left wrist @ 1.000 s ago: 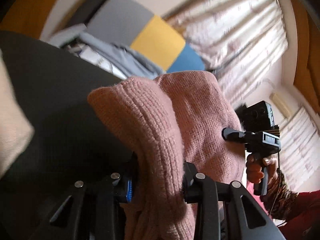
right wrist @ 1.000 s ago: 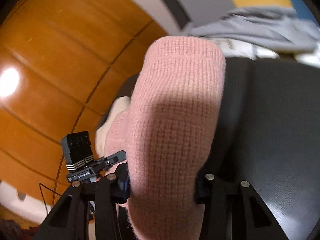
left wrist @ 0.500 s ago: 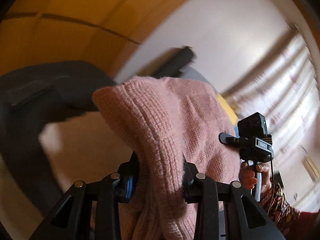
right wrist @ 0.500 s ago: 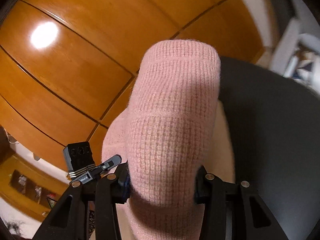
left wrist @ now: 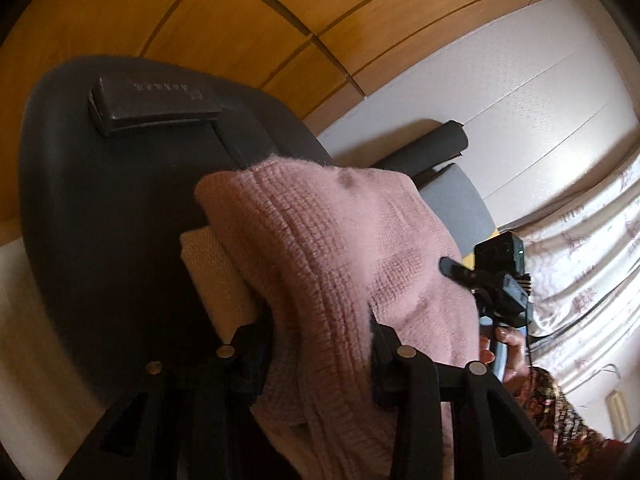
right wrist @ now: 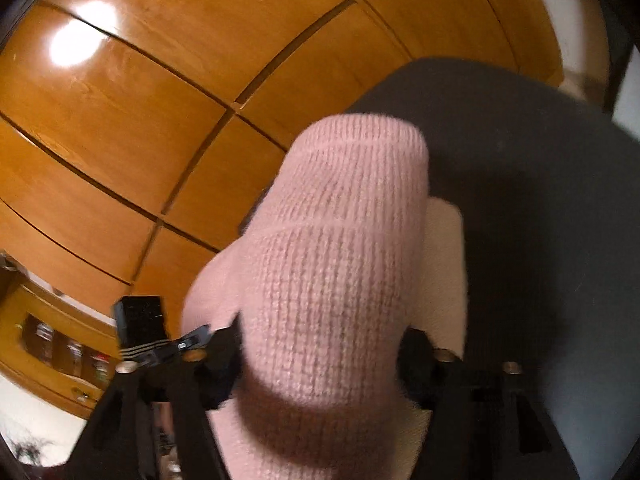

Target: Fold clothes

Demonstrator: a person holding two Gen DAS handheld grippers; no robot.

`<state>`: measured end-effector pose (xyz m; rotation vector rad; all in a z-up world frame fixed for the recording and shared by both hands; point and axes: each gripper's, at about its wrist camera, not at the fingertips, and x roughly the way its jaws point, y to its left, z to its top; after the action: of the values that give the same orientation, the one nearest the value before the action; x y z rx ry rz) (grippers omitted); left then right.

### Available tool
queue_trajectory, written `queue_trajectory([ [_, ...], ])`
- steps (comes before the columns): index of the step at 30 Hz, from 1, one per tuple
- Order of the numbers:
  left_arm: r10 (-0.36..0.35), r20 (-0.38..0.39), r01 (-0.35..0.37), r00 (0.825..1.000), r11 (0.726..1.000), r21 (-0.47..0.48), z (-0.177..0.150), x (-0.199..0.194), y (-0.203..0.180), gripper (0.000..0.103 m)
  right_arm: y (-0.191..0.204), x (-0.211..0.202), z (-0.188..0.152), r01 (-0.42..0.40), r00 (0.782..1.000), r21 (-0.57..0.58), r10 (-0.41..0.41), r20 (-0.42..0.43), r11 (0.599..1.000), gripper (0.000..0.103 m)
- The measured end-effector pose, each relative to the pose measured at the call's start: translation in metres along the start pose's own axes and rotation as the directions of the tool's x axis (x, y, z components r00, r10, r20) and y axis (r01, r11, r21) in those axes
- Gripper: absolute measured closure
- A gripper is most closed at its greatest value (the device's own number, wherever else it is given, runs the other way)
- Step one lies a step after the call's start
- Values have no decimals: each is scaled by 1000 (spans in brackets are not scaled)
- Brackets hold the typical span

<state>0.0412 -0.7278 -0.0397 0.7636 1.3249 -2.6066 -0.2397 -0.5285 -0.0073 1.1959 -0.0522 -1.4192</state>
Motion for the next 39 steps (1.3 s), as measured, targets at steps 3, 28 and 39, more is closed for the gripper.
queue_trajectory([
  [3,22,45,-22,999,1000,2,-3,-17,4,63,-3,-14,-6,8,999,13,-8,43,1000,23],
  [28,355,247,-430,902,798,422,-45,12,-72,73,68,9,-30,449,891,-267,-405,205,853,51],
  [39,264,334,-394,905,816,422,-94,-45,-117,72,119,-48,-104,432,898,-375,-354,261,820,52],
])
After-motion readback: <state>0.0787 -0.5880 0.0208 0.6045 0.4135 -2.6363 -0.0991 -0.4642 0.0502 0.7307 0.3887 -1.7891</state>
